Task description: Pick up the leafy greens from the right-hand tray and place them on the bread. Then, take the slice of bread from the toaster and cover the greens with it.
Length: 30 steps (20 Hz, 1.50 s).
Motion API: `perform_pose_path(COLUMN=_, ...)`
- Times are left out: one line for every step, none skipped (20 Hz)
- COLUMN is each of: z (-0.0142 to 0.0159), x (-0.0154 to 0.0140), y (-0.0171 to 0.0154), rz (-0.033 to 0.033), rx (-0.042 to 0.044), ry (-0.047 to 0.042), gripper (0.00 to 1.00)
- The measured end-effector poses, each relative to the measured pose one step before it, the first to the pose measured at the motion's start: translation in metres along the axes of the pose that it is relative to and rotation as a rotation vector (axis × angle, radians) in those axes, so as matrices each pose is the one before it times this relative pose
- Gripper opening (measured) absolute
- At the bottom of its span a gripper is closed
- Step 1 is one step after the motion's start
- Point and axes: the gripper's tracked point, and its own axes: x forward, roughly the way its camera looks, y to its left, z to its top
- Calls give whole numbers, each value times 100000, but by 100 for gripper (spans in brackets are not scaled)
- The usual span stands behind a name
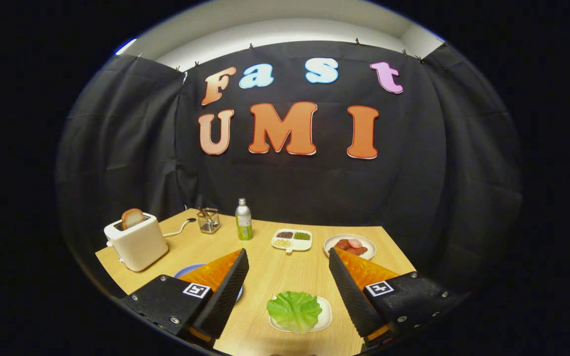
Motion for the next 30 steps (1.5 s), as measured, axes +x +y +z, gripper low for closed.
perform_pose_path(z=-690, x=409, y=-307, rz=-277, rx=-1081, ry=2561, gripper=98)
perform_pose_path(z=-851, x=415, y=-57, rz=270, rx=-726, ry=2807, gripper=98)
perform_pose_path(z=-886, x=440, y=98, rz=994, rx=-496, ry=3264, gripper=98)
perform_pose_path(z=-833, x=555, y=172, rz=1129, rx=-622, ry=3274, gripper=98)
perform_pose_path(z=-738, x=764, y=-49, rz=314, rx=-873, ry=3121, gripper=98)
perform_pose_path(z=-755, x=716, y=-167, rz=312, rx=-606, ry=3030, gripper=98)
perform_pose_path(z=-904, x=758, y=30, rz=51, rx=-155, ry=3700, gripper=98)
perform_pose_path(z=-829, x=609, y=118, rz=859, rx=71, ry=3340, gripper=98)
perform_pose_path(z=-602, x=647, y=271, rz=1052, rx=288, ry=3149, gripper=98)
perform_pose_path(z=-640, x=760, y=187, rz=741, rx=-53, ry=3214, gripper=98)
perform_pose_path(z=-711, x=606, y=145, rz=761, rx=-351, ry=3211, gripper=98)
perform_pose_path(z=-728, x=525, y=92, rz=629, rx=-479, ry=3525, gripper=98)
perform_pose_path(z=-643, x=554, y=82, rz=613, rx=-561, ry=3063, gripper=97)
perform_pose_path(z=-419, x=562, y=-39, rz=32, rx=-629, ry=2555, gripper=98)
perform_pose_path(z=-382, x=436, y=-47, rz=137, rx=-683, ry=2549, gripper=97)
perform_pose_path(z=-526, x=588, y=-141, rz=-103, rx=-319, ry=2554, gripper=97)
perform_pose_path(z=-374, x=488, y=8, rz=691, rx=-274, ry=2536, gripper=97)
perform_pose_path(z=-463, x=290, y=13, rz=289, rx=104, ry=2450, gripper=97)
perform_pose_path(z=-453, x=558, y=-122, rz=142, rx=-23, ry=2296, gripper=98)
perform_pose_path(z=-618, x=582, y=-65, rz=26, rx=-347, ry=2352, gripper=97)
perform_pose_path(z=-601, x=644, y=-34, rz=697, rx=-957, ry=2157, gripper=98)
perform_pose_path(z=-534, x=617, y=-81, rz=906, rx=-1167, ry=2163, gripper=98)
perform_pose_path(z=-601, x=557, y=-191, rz=283, rx=-245, ry=2574, gripper=96)
perform_pose_path(z=-584, x=509, y=60, rz=1497, rx=52, ry=2492, gripper=95)
perform_pose_path(z=-316, x=530, y=119, rz=1467, rx=806, ry=1841, gripper=95)
perform_pose_path(z=-281, x=374, y=93, rz=1364, rx=715, ry=1644, gripper=94)
perform_pose_path(z=-327, x=418, y=64, rz=902, rx=175, ry=1879, gripper=94)
perform_pose_path(z=-295, x=350, y=-39, rz=247, rx=-274, ry=1711, gripper=94)
perform_pose_path(z=-299, x=313, y=62, rz=455, rx=-730, ry=1669, gripper=94)
perform_pose_path(z=-183, x=293, y=245, rz=727, rx=-373, ry=1341, gripper=94)
